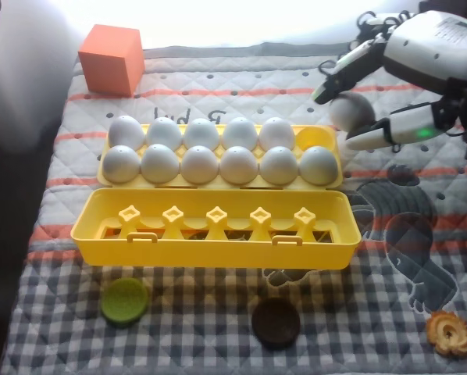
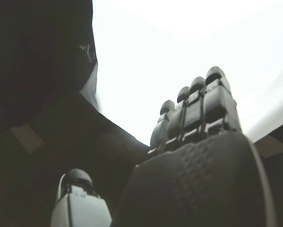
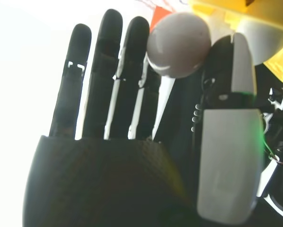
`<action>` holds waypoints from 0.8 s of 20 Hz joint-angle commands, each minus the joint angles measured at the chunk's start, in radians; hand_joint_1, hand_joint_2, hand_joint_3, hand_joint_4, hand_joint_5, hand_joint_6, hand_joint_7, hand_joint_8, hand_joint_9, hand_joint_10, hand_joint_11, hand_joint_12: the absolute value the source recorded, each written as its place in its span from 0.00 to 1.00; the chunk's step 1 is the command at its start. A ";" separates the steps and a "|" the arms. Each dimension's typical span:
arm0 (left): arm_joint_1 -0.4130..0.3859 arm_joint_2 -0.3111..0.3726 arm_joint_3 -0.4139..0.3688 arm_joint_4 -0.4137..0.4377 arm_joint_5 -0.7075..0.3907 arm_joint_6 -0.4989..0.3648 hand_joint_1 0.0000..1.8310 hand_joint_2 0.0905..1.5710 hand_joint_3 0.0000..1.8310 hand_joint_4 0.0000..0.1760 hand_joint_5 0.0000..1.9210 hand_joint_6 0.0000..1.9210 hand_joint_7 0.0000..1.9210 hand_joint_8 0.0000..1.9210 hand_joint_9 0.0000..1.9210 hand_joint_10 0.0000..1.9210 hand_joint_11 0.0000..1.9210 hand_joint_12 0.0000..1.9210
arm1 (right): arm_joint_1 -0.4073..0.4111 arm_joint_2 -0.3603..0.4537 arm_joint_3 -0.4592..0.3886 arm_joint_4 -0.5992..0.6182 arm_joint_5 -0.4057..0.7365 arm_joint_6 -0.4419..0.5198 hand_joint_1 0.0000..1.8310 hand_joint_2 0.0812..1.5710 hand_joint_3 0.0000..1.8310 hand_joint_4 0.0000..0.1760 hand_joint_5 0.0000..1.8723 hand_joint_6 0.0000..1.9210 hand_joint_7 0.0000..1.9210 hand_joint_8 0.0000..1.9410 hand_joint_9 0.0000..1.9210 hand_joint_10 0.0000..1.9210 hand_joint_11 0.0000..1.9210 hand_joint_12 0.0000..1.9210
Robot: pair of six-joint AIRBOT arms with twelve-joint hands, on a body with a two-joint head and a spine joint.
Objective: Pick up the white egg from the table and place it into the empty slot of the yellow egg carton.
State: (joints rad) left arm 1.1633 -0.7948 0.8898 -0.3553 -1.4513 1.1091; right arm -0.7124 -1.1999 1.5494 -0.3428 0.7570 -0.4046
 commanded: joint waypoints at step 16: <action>-0.007 0.004 0.003 0.008 -0.118 -0.008 0.00 0.40 0.00 0.43 0.00 0.00 0.00 0.00 0.00 0.00 0.00 0.00 | 0.044 -0.082 0.038 0.040 0.127 0.010 0.58 0.65 0.00 1.00 0.59 0.40 0.45 0.01 0.34 0.01 0.05 0.43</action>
State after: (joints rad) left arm 1.1633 -0.7948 0.8898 -0.3546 -1.4506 1.1091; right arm -0.6827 -1.2785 1.5841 -0.3359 0.7784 -0.4007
